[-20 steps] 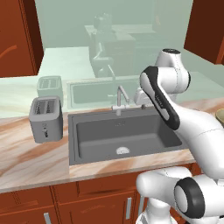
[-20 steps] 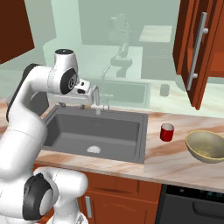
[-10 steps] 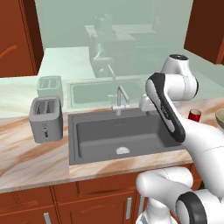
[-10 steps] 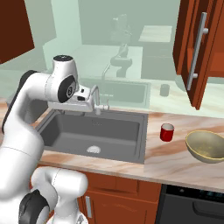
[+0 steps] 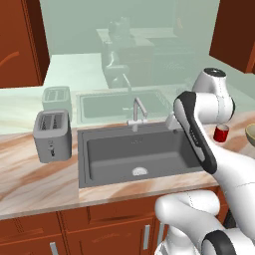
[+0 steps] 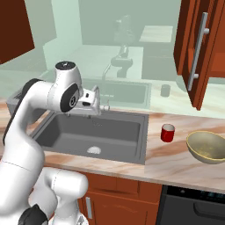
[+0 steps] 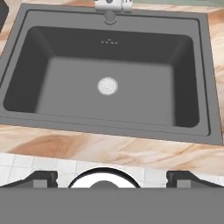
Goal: Pick the mug and place it in the sink. Pick the bowl and place it in the open cabinet and then close the cabinet.
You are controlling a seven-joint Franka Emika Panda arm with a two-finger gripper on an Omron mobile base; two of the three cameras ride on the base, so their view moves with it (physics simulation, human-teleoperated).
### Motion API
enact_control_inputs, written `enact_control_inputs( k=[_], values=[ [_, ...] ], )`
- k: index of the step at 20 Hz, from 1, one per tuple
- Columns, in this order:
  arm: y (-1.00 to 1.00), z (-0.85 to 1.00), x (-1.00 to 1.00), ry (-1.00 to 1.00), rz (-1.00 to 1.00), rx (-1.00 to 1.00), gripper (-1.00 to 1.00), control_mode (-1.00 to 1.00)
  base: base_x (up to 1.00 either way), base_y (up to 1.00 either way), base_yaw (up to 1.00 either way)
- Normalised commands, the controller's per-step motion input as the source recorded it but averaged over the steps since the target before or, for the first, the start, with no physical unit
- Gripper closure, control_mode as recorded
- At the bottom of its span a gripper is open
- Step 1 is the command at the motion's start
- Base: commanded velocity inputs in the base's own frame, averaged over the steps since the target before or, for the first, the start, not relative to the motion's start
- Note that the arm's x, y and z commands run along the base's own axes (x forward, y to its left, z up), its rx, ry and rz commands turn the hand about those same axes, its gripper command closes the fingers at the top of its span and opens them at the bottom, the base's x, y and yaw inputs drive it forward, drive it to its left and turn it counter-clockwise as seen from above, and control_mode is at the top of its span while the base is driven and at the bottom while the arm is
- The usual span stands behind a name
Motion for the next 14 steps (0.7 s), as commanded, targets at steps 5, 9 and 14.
enact_control_inputs(
  k=[5, 9, 14],
  values=[
    [-0.46, 0.0, 0.0, -0.01, -0.03, 0.0, -1.0, -1.0, 0.0, 0.0, 0.0],
    [-0.25, 0.0, 0.0, -0.03, -0.08, 0.0, -1.0, -1.0, 0.0, 0.0, 0.0],
    [-0.26, 0.0, 0.0, -0.01, -0.12, 0.0, -1.0, -1.0, 0.0, 0.0, 0.0]
  ],
)
